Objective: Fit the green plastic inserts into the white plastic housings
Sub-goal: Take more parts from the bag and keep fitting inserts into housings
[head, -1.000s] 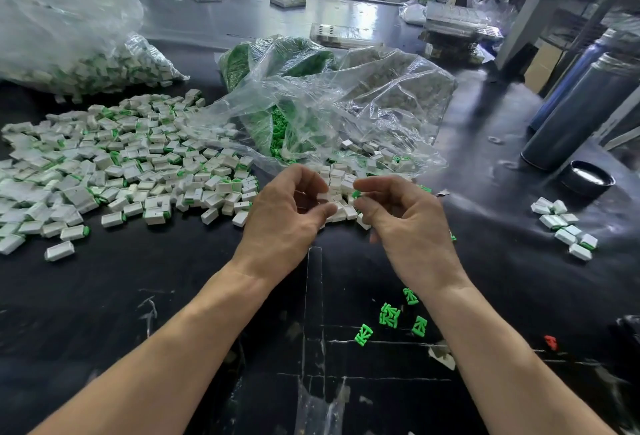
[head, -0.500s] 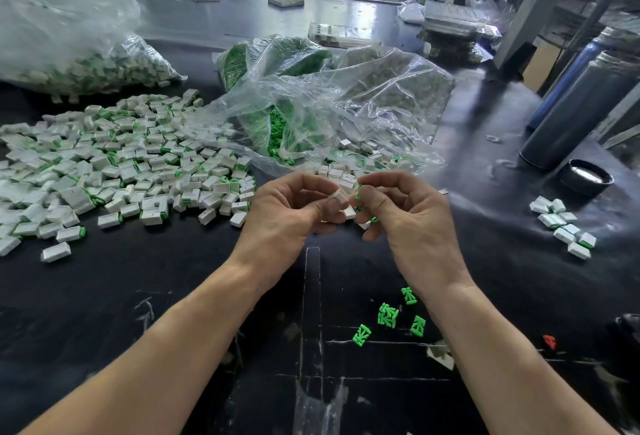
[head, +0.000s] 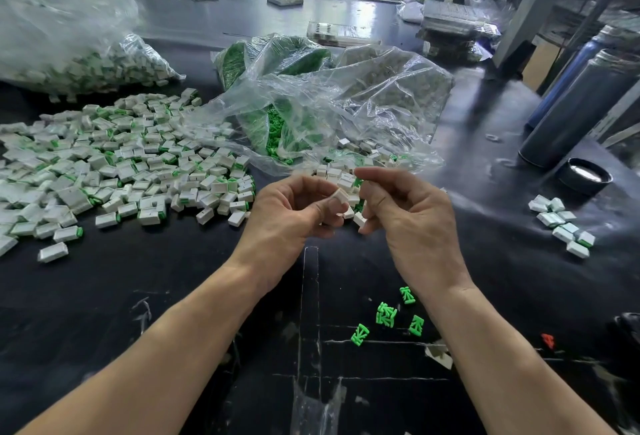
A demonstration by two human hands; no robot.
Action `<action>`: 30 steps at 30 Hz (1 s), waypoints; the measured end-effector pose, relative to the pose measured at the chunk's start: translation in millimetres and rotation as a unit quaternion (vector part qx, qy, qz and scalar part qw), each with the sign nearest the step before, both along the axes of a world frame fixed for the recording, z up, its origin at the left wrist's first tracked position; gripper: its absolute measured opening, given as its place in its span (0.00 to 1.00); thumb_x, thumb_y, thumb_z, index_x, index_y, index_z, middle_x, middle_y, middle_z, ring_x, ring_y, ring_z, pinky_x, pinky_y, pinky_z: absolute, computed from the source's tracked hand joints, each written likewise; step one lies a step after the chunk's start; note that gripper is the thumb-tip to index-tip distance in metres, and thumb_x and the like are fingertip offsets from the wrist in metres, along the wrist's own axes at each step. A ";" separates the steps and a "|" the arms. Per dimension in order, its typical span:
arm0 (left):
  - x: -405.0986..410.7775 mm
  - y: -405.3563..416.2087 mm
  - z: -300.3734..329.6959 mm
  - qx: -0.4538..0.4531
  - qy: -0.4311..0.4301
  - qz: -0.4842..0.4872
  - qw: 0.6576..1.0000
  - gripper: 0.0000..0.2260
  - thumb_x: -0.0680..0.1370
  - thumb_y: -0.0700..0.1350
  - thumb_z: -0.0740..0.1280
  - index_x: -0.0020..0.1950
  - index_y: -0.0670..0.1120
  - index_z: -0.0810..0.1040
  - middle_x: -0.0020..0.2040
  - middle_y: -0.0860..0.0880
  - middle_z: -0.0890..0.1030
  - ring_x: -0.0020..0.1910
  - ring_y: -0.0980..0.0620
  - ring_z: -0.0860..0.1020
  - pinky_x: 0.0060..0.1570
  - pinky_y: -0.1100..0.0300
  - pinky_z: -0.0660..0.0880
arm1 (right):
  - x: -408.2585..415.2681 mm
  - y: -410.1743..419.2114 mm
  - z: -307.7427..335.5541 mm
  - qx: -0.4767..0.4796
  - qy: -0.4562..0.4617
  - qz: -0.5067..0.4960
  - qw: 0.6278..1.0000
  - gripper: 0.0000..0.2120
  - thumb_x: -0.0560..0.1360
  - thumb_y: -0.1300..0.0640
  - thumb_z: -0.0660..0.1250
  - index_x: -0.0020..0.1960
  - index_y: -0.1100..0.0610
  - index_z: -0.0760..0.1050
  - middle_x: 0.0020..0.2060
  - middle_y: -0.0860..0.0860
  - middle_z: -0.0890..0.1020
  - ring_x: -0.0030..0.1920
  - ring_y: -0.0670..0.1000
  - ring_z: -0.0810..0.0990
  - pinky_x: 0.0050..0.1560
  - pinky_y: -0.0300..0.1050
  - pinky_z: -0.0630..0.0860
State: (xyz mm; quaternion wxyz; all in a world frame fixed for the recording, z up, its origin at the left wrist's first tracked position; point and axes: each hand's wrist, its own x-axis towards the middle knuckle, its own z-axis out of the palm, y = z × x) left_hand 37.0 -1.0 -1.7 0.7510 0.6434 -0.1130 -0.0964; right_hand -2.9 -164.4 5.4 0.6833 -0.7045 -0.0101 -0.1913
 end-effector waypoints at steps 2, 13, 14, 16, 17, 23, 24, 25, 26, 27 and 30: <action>-0.5 -0.3 0.4 0.001 -0.002 0.002 1.000 0.13 0.71 0.45 0.76 0.52 0.42 0.82 0.48 0.39 0.86 0.43 0.47 0.84 0.41 0.59 0.82 | 0.6 1.3 -0.1 0.014 0.011 0.003 1.000 0.08 0.80 0.66 0.71 0.55 0.56 0.84 0.36 0.47 0.84 0.31 0.47 0.79 0.35 0.36 0.78; 1.6 -0.7 -3.1 0.020 -0.025 0.009 0.999 0.07 0.73 0.44 0.76 0.49 0.45 0.84 0.45 0.42 0.86 0.40 0.52 0.83 0.39 0.62 0.80 | 5.1 -1.1 -7.9 0.009 0.015 0.019 1.000 0.04 0.79 0.64 0.72 0.49 0.56 0.83 0.34 0.52 0.84 0.31 0.49 0.79 0.30 0.41 0.77; 1.2 -0.8 -2.7 0.018 -0.025 0.007 1.000 0.08 0.72 0.46 0.77 0.48 0.45 0.84 0.44 0.44 0.86 0.40 0.53 0.83 0.39 0.62 0.80 | 5.1 -1.0 -8.6 0.000 0.014 0.022 1.000 0.05 0.78 0.63 0.72 0.48 0.55 0.83 0.34 0.51 0.84 0.31 0.49 0.79 0.30 0.41 0.77; 1.0 -0.6 -2.3 0.017 -0.026 0.001 1.000 0.09 0.71 0.47 0.77 0.48 0.46 0.84 0.43 0.45 0.86 0.40 0.53 0.83 0.39 0.62 0.81 | 4.7 -1.0 -9.3 -0.025 0.012 0.028 0.999 0.06 0.77 0.61 0.73 0.46 0.50 0.84 0.35 0.49 0.84 0.31 0.48 0.79 0.30 0.41 0.77; 1.2 -0.2 -2.5 0.018 -0.028 0.000 0.999 0.08 0.72 0.46 0.77 0.48 0.46 0.84 0.42 0.46 0.86 0.40 0.53 0.83 0.39 0.62 0.81 | 4.3 -1.2 -9.4 -0.035 0.013 0.030 0.999 0.07 0.77 0.60 0.73 0.45 0.48 0.84 0.35 0.48 0.84 0.32 0.48 0.79 0.30 0.41 0.77; 2.1 0.6 -5.4 0.036 -0.044 0.003 0.998 0.04 0.75 0.41 0.76 0.47 0.46 0.84 0.40 0.49 0.85 0.39 0.54 0.82 0.39 0.61 0.81 | 4.3 -3.6 -10.1 -0.118 0.032 -0.001 0.993 0.08 0.79 0.60 0.73 0.45 0.48 0.82 0.33 0.47 0.83 0.31 0.47 0.79 0.32 0.43 0.77; 2.2 0.5 -5.7 0.039 -0.046 0.003 0.998 0.03 0.75 0.40 0.76 0.47 0.46 0.84 0.39 0.49 0.85 0.39 0.54 0.82 0.39 0.61 0.81 | 4.6 -4.1 -10.4 -0.133 0.034 -0.006 0.990 0.07 0.79 0.59 0.73 0.46 0.49 0.82 0.33 0.47 0.83 0.31 0.47 0.79 0.32 0.45 0.78; 2.2 0.6 -6.0 0.043 -0.049 0.003 0.998 0.04 0.76 0.40 0.76 0.47 0.47 0.84 0.39 0.49 0.85 0.38 0.54 0.82 0.39 0.61 0.81 | 4.8 -4.2 -10.8 -0.147 0.037 -0.009 0.988 0.06 0.79 0.59 0.73 0.46 0.49 0.82 0.33 0.47 0.83 0.31 0.47 0.79 0.33 0.48 0.80; 2.1 0.5 -6.3 0.047 -0.051 0.004 0.998 0.04 0.76 0.39 0.76 0.46 0.47 0.84 0.39 0.48 0.85 0.38 0.54 0.82 0.39 0.61 0.80 | 4.9 -4.1 -11.6 -0.157 0.039 -0.012 0.987 0.05 0.79 0.58 0.72 0.46 0.49 0.82 0.34 0.47 0.82 0.32 0.47 0.80 0.35 0.53 0.81; 1.9 0.5 -6.6 0.052 -0.053 0.006 0.997 0.04 0.76 0.38 0.76 0.46 0.46 0.83 0.39 0.48 0.85 0.38 0.54 0.82 0.39 0.62 0.80 | 5.0 -3.5 -12.6 -0.165 0.039 -0.014 0.985 0.05 0.79 0.58 0.72 0.46 0.49 0.82 0.34 0.47 0.82 0.32 0.49 0.80 0.37 0.56 0.82; 0.9 -0.9 -6.2 0.061 -0.060 0.021 0.996 0.04 0.75 0.36 0.75 0.46 0.44 0.83 0.40 0.45 0.85 0.37 0.53 0.81 0.39 0.61 0.80 | 4.5 -1.2 -15.6 -0.199 0.031 -0.016 0.979 0.05 0.79 0.56 0.71 0.48 0.46 0.80 0.35 0.46 0.83 0.35 0.51 0.81 0.39 0.60 0.82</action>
